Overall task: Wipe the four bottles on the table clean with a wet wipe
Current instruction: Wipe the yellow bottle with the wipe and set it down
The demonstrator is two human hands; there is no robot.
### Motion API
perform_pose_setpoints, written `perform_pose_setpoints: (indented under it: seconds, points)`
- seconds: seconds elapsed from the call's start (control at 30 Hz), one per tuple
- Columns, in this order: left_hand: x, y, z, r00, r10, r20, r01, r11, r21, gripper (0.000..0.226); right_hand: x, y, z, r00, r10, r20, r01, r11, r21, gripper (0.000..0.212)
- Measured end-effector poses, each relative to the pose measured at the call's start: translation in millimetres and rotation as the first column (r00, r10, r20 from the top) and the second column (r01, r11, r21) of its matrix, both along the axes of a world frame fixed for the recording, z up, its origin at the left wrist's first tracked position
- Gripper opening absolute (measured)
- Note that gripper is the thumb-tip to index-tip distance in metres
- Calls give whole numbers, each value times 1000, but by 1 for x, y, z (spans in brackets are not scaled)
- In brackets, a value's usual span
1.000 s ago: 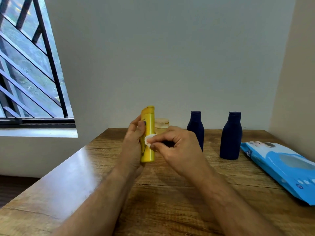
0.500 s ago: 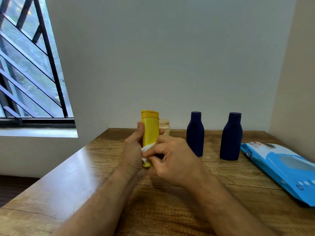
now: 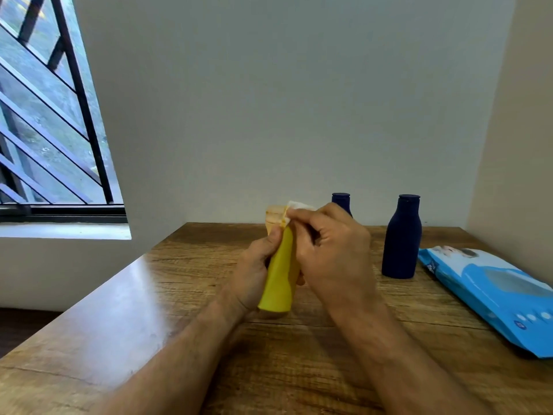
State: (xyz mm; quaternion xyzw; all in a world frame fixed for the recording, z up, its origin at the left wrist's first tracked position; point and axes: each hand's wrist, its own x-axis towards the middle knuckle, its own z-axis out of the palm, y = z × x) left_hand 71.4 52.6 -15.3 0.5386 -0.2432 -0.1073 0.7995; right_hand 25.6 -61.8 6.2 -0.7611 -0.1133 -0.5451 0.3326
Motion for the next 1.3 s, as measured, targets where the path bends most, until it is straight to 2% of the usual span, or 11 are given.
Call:
perform_pose_setpoints:
  seconds: [0.1,0.27,0.4,0.53,0.63,0.77,0.87,1.0,1.1,1.2,1.3]
  points:
    - [0,-1,1,1000,5,5,-5,1000,-23,50,0,0,-2,999,8,-33,-10,998,-57,18]
    - [16,6,4,989,136,-55,-144,969,-198,59,0,11,-9,909,165,-382,-275,927,-255,20]
    - [23,13,5,968,237,-81,-251,921,-299,62,1,10,-7,852,193,-486,-355,896,-268,17]
    - [21,9,5,976,208,-65,-218,941,-259,66,2,10,-9,893,156,-422,-285,923,-260,18]
    - [15,4,0,993,111,-39,-116,978,-172,67,2,6,-7,972,90,-216,-132,974,-186,19]
    - [12,-1,-5,994,102,40,-100,993,-56,56,5,1,-3,999,22,-23,-23,998,-63,18]
    - [14,1,-4,993,112,42,-108,991,-85,58,4,1,-5,995,52,-84,-63,989,-131,18]
    - [21,5,0,979,194,-61,-203,955,-214,61,2,7,-10,909,146,-390,-280,908,-313,19]
    - [23,10,1,959,264,-105,-282,932,-229,66,1,9,-9,862,141,-488,-356,852,-383,20]
    - [21,8,1,961,253,-109,-269,945,-186,71,2,9,-9,893,120,-434,-310,864,-397,21]
    - [13,2,-2,987,152,-51,-158,980,-120,66,3,8,-9,969,98,-227,-162,946,-282,18]
